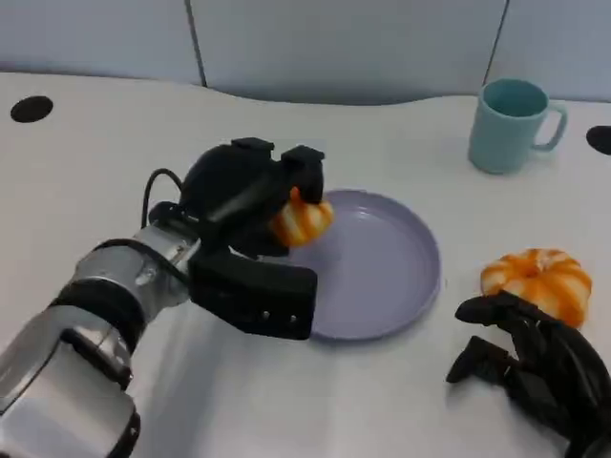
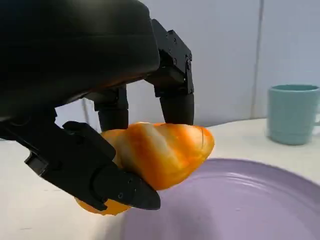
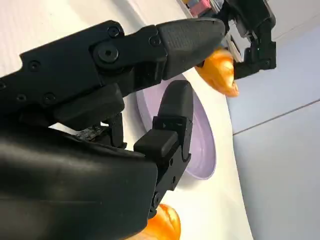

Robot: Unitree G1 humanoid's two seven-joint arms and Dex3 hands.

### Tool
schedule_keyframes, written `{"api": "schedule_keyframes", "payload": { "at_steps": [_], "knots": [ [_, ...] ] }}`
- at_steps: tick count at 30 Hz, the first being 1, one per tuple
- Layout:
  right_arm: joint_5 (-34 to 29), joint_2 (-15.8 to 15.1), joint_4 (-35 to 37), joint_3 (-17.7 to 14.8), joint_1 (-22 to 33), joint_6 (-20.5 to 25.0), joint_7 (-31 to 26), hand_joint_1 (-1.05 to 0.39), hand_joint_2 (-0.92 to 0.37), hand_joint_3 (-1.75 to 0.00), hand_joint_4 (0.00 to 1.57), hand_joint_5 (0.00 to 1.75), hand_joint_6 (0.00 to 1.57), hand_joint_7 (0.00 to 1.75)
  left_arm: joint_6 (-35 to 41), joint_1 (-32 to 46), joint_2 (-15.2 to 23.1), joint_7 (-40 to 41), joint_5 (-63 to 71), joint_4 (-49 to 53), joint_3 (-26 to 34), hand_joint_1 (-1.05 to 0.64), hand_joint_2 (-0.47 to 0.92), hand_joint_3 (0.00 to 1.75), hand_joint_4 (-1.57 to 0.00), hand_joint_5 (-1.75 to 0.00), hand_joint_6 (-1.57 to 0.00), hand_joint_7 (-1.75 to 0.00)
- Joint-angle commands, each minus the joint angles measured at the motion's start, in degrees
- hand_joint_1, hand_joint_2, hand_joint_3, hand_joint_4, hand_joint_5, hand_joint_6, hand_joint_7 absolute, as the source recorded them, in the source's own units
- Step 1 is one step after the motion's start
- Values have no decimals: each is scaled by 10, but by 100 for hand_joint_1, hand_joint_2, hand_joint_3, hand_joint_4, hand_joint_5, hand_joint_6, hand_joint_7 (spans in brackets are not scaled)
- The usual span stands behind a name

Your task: Grasp the bread from the table and place it into the plate.

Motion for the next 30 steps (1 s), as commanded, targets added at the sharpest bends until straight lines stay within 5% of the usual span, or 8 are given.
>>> {"api": "schedule_keyframes", "payload": {
  "at_steps": [1, 8, 14, 17, 24, 26, 29, 30],
  "knots": [
    [-4, -2, 1, 1, 13, 9, -5, -47, -92, -18, 65, 143, 67, 100, -5, -26, -9, 4, 7, -3, -8, -19, 74, 65, -90, -175, -69, -175],
    [0, 1, 2, 0, 12, 10, 3, -48, -92, -17, 66, 145, 68, 101, -14, -41, -51, -35, 20, 5, -37, -26, 76, 58, -88, -175, -69, -175],
    [-4, 3, -1, 1, 15, 3, 4, -48, -92, -18, 65, 146, 67, 103, -3, -42, -61, -44, 35, 7, -60, -33, 88, 39, -85, -175, -72, -149],
    [-4, 4, -5, 2, 17, 5, 2, -48, -92, -18, 64, 146, 66, 104, -3, -39, -66, -29, 39, 7, -63, -32, 88, 34, -90, -175, -68, -171],
    [0, 6, -7, 1, 19, 7, 6, -47, -92, -18, 64, 146, 64, 105, -3, -43, -70, -30, 43, 10, -70, -33, 92, 26, -83, -175, -61, -170],
    [1, 6, -8, 1, 19, 9, 6, -47, -92, -19, 64, 146, 64, 105, -7, -43, -69, -36, 39, 10, -67, -29, 92, 21, -76, -166, -71, -131],
    [-1, 6, -10, 1, 20, 9, 4, -47, -92, -19, 64, 146, 64, 105, -7, -46, -67, -60, 32, 12, -62, -27, 92, 22, -74, -116, -70, -83],
    [-1, 6, -10, 1, 20, 9, 4, -47, -92, -19, 64, 146, 64, 104, -5, -47, -67, -67, 31, 12, -62, -28, 92, 25, -61, -122, -61, -62]
  ]
}}
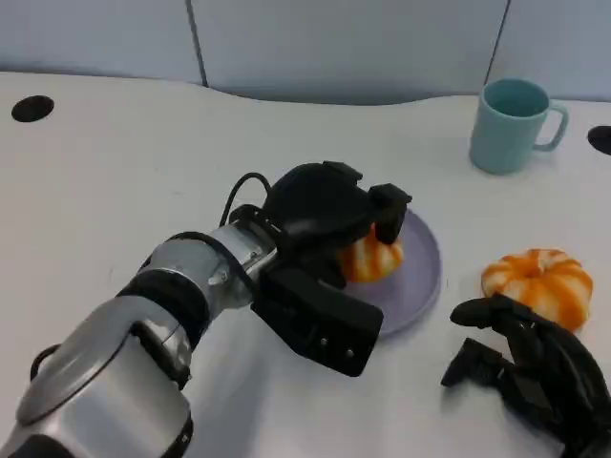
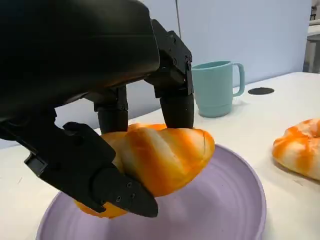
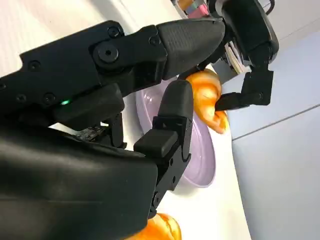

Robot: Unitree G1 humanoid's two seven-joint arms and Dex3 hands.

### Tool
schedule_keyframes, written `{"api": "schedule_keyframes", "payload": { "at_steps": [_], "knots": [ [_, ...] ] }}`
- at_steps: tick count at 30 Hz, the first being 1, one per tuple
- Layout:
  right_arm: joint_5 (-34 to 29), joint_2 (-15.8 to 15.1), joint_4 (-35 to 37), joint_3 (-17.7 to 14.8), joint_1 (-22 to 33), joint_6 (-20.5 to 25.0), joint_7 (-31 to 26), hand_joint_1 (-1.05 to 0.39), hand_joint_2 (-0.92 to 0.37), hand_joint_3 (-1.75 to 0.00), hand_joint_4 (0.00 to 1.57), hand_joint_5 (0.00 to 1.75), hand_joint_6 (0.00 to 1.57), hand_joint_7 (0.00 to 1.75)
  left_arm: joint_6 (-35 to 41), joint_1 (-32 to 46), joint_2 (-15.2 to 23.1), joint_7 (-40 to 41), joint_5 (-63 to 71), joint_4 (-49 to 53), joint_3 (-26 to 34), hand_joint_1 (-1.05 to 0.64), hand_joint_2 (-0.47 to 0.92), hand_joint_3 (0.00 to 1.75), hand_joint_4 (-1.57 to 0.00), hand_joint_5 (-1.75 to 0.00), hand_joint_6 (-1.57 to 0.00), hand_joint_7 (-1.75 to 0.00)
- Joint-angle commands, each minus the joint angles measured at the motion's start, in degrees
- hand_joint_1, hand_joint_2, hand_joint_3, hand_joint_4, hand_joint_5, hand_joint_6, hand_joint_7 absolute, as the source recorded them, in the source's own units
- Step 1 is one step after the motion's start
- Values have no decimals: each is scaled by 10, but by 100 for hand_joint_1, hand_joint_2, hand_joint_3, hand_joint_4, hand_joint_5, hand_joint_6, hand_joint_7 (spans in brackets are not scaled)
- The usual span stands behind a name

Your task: Grasp the bread from the table and place it into the plate.

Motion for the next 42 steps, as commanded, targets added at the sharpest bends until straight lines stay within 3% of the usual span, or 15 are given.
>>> {"api": "schedule_keyframes", "payload": {
  "at_steps": [1, 2, 3, 5, 7, 11, 13, 17, 25, 32, 39, 42],
  "knots": [
    [-2, -3, 1, 1, 11, 8, -4, -47, -92, -19, 64, 146, 64, 104, 1, -15, 6, -31, -6, 5, 5, -29, 92, 26, -56, -126, -59, -54],
    [-3, -3, 0, 1, 12, 8, -5, -47, -92, -19, 64, 146, 64, 104, 4, -15, 7, -39, -7, 4, 6, -29, 92, 27, -54, -128, -58, -50],
    [-3, -2, 0, 1, 12, 8, -6, -47, -92, -19, 64, 146, 64, 105, 6, -16, 7, -43, -8, 4, 7, -34, 92, 21, -45, -100, -49, -34],
    [-3, -1, 0, 1, 13, 8, -8, -46, -92, -18, 64, 145, 65, 105, 11, -15, 10, -54, -9, 3, 9, -41, 92, 15, -39, -73, -44, -19],
    [-5, 0, -1, 2, 15, 5, -11, -46, -92, -18, 64, 145, 65, 105, 18, -15, 11, -58, -6, 2, 7, -55, 92, 24, -34, -45, -38, -8],
    [-6, 1, -4, 3, 16, 7, -14, -46, -92, -18, 64, 145, 64, 105, 23, -18, 14, -66, -4, 0, 5, -60, 92, 28, -32, -36, -36, -4],
    [-5, 4, -5, 3, 17, 8, -17, -46, -92, -18, 63, 145, 64, 105, 24, -22, 18, -74, -4, 1, 5, -72, 92, 38, -18, -28, -25, -1],
    [-5, 5, -1, 3, 13, 7, -21, -44, -92, -21, 62, 144, 63, 104, 19, -23, 24, -77, -6, -1, 8, -77, 92, 43, -13, -27, -22, 0],
    [-6, -2, 8, 0, 10, -2, -14, -45, -92, -21, 61, 144, 64, 103, -10, -9, 45, -72, -34, -12, 37, -75, 92, 40, -18, -33, -29, -3],
    [0, -13, 10, -5, 8, 8, -1, -47, -92, -17, 62, 145, 64, 104, -64, 44, 64, -98, -124, -29, 115, -73, 92, 44, -21, -39, -34, -5],
    [2, -20, 21, -12, 1, 11, 8, -47, -92, -18, 64, 145, 65, 105, -150, 136, 82, -196, -262, -59, 221, -70, 92, 45, -22, -47, -35, -4],
    [3, -21, 20, -12, 0, 17, 5, -47, -92, -18, 65, 144, 66, 105, -190, 180, 77, -240, -334, -77, 271, -66, 92, 42, -24, -59, -39, -5]
  ]
}}
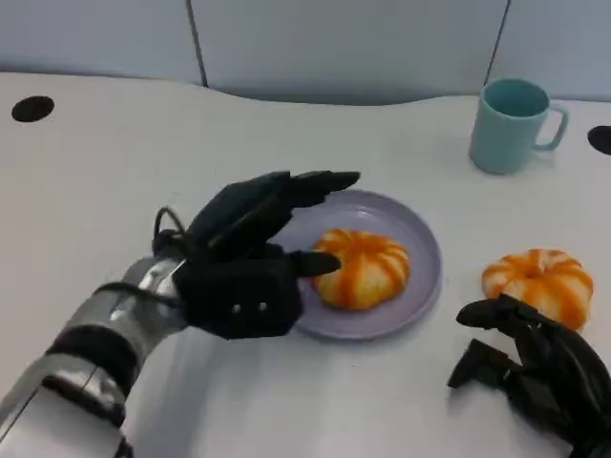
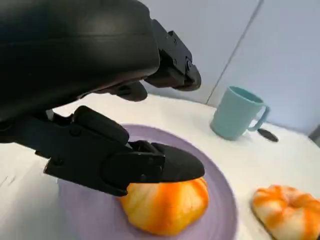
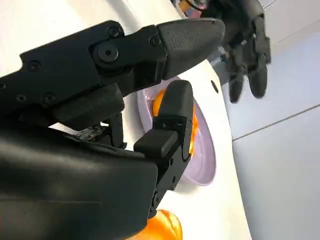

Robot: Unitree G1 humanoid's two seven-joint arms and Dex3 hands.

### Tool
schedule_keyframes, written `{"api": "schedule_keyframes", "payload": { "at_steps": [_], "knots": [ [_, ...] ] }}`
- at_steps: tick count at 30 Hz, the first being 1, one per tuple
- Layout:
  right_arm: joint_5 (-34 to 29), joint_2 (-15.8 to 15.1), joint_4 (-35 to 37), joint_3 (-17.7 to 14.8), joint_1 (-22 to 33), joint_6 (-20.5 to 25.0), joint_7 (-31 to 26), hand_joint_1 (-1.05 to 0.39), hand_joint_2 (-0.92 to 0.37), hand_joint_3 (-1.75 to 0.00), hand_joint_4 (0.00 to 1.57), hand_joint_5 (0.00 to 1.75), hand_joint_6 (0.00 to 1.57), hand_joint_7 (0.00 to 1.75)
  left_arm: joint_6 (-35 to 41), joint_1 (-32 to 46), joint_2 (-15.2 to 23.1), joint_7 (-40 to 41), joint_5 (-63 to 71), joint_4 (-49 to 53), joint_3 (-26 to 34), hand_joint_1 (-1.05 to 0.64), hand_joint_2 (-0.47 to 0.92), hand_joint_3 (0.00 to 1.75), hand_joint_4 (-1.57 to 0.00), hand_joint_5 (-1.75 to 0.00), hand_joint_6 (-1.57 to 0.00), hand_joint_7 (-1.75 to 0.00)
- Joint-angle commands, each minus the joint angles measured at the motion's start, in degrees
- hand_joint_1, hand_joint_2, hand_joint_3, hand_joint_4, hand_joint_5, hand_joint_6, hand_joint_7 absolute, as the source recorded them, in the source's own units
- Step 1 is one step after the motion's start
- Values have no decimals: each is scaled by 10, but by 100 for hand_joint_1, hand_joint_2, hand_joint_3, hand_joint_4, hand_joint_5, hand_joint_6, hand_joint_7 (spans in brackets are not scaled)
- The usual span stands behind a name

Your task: Grasp the bread from the table and place it into the plate.

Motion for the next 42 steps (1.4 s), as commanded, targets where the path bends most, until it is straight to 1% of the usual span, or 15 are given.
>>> {"api": "schedule_keyframes", "payload": {
  "at_steps": [1, 5, 10, 13, 15, 19, 22, 24, 26, 30, 31, 32, 34, 37, 42],
  "knots": [
    [-1, -10, 8, -6, 5, 18, -9, -47, -92, -18, 64, 144, 65, 104, -57, 63, 1, -66, -106, -33, 75, -66, 92, 40, -27, -62, -42, -6],
    [-3, -9, 6, -5, 6, 16, -10, -47, -92, -18, 65, 143, 65, 104, -79, 120, -15, -122, -198, -70, 134, -64, 92, 40, -37, -71, -49, -8],
    [-2, -8, 7, -5, 6, 11, -8, -47, -92, -18, 65, 143, 66, 104, -59, 213, -44, -215, -334, -169, 190, -61, 92, 37, -64, -77, -63, -13],
    [-5, -9, 8, -3, 6, 7, -7, -48, -92, -18, 65, 143, 65, 104, 16, 274, -73, -312, -462, -258, 219, -53, 92, 36, -73, -81, -71, -17],
    [-5, -9, 8, -3, 6, 6, -7, -47, -92, -18, 64, 143, 64, 103, 83, 315, -87, -339, -521, -322, 233, -49, 92, 34, -79, -89, -79, -19],
    [-7, -7, 3, -2, 10, 4, -12, -45, -92, -19, 63, 144, 62, 103, 243, 392, -104, -310, -588, -462, 250, -50, 92, 23, -77, -106, -86, -19],
    [-9, -7, -1, 0, 14, 1, -11, -44, -92, -21, 62, 144, 62, 103, 326, 432, -108, -281, -602, -538, 260, -51, 92, 18, -74, -117, -88, -19],
    [-9, -6, -4, 1, 17, -1, -11, -44, -92, -21, 61, 144, 62, 103, 367, 452, -107, -263, -599, -574, 266, -52, 92, 18, -74, -121, -89, -20],
    [-10, -6, -8, 3, 20, -3, -10, -45, -92, -22, 60, 144, 62, 103, 396, 468, -106, -253, -595, -596, 272, -51, 92, 22, -68, -133, -88, -25],
    [-8, -6, -14, 5, 26, 0, -9, -44, -92, -22, 60, 145, 61, 103, 420, 483, -106, -259, -586, -604, 281, -51, 92, 26, -66, -138, -88, -29],
    [-6, -5, -18, 5, 29, 4, -9, -45, -92, -20, 61, 146, 62, 103, 422, 490, -104, -267, -584, -598, 283, -52, 92, 30, -68, -143, -83, -55],
    [-6, -5, -23, 6, 33, 6, -10, -46, -92, -19, 61, 146, 62, 103, 421, 495, -103, -273, -580, -591, 284, -52, 92, 33, -69, -147, -73, -87],
    [-6, -4, -31, 8, 38, 9, -12, -46, -92, -18, 62, 146, 63, 104, 418, 502, -105, -279, -572, -581, 287, -52, 92, 34, -69, -152, -66, -108],
    [-7, -3, -33, 9, 39, 8, -12, -47, -92, -18, 63, 145, 63, 104, 425, 498, -106, -286, -572, -560, 296, -52, 92, 31, -72, -153, -65, -118],
    [-6, -3, -29, 9, 35, 10, -12, -47, -92, -17, 63, 144, 64, 104, 417, 483, -103, -285, -554, -528, 307, -51, 92, 26, -74, -150, -64, -119]
  ]
}}
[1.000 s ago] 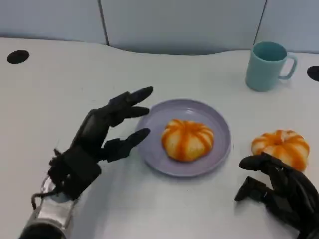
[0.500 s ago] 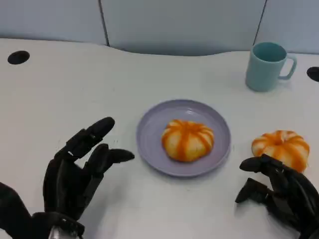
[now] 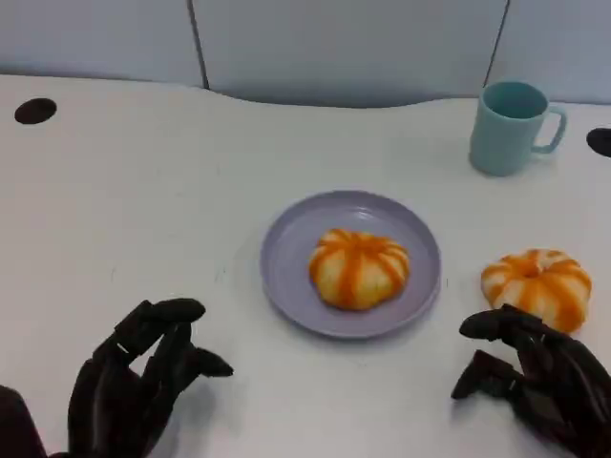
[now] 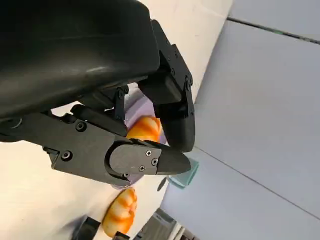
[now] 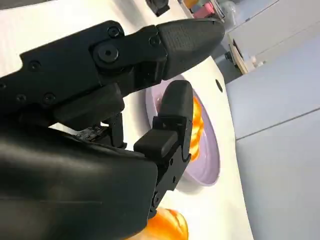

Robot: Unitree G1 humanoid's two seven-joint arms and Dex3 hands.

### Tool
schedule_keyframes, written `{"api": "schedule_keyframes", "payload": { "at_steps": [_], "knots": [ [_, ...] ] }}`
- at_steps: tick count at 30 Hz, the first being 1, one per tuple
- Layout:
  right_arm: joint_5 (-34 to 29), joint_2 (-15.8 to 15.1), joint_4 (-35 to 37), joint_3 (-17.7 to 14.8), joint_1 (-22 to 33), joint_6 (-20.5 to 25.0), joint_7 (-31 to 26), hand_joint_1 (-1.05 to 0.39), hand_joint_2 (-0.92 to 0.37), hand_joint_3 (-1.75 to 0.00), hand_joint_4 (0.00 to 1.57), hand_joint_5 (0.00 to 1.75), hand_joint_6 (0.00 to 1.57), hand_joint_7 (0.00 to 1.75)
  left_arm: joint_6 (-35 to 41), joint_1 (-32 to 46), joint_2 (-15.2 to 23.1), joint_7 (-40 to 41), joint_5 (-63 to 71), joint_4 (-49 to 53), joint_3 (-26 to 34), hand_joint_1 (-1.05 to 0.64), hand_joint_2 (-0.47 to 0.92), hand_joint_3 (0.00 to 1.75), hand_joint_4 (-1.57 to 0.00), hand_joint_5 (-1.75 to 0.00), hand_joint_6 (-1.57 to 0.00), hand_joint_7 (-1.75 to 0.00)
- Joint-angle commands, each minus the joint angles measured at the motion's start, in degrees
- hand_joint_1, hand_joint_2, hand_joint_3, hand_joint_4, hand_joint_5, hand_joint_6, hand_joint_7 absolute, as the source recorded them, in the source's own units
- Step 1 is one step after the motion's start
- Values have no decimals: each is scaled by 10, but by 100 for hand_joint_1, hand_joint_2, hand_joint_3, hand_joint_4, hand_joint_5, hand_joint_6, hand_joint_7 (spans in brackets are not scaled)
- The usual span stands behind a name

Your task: Grasp the bread from the table and place it into the plate.

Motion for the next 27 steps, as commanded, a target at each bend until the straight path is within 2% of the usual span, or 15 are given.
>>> {"api": "schedule_keyframes", "payload": {
  "at_steps": [1, 11, 27],
  "knots": [
    [-1, -3, 4, 0, 4, 12, -5, -48, -92, -17, 63, 144, 64, 104, -10, -15, 8, -6, 19, 29, 15, -51, 92, 26, -74, -149, -64, -119],
    [-4, -11, 43, -9, -21, -6, -1, -47, -92, -18, 62, 144, 63, 103, -40, -58, 10, -11, 56, 90, 27, -53, 92, 23, -73, -159, -66, -118],
    [-8, -20, 120, -24, -61, -42, 13, -46, -92, -18, 63, 145, 64, 102, -65, -93, 0, -17, 71, 145, 41, -52, 92, 27, -73, -155, -65, -115]
  ]
}}
